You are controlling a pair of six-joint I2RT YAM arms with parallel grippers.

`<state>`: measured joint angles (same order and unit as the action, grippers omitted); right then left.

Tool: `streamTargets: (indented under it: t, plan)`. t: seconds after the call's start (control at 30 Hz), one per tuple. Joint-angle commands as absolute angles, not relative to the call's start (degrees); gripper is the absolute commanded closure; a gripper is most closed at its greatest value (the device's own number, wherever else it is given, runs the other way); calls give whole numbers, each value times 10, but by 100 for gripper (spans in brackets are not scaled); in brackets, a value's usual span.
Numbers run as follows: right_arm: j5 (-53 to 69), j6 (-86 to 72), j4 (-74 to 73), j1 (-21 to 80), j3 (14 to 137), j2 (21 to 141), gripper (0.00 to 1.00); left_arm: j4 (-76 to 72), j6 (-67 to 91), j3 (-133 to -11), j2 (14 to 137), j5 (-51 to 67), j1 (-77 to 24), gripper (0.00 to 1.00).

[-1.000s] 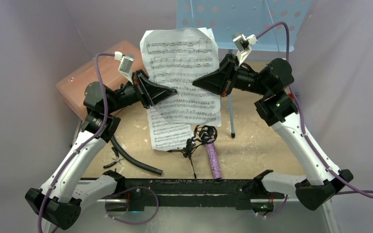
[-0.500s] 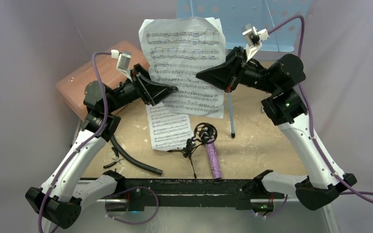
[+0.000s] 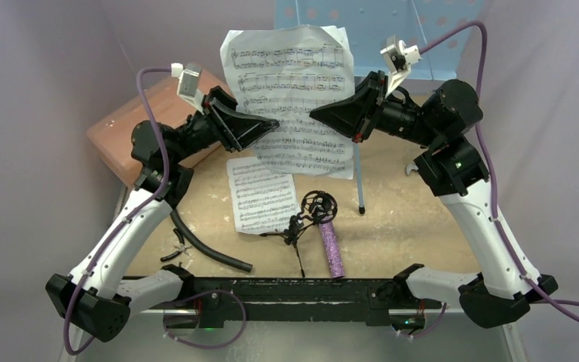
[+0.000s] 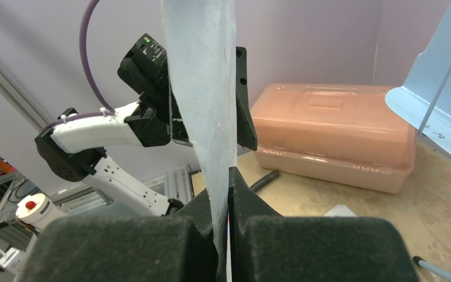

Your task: Set up the instrument practice props

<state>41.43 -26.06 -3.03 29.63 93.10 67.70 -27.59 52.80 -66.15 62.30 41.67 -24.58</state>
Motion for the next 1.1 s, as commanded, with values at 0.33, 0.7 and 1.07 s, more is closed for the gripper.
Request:
streamTargets:
  t: [0.33, 0.7, 1.07]
  plan:
    - [411, -224, -61, 298, 965, 692, 100, -324, 543, -698, 639, 445, -266, 95]
    - [242, -138, -179, 298, 1059, 701, 35, -307, 508, -763, 667, 418, -266, 100]
    - [113, -97, -301, 293, 1224, 764, 12, -351, 480, -864, 741, 387, -266, 100]
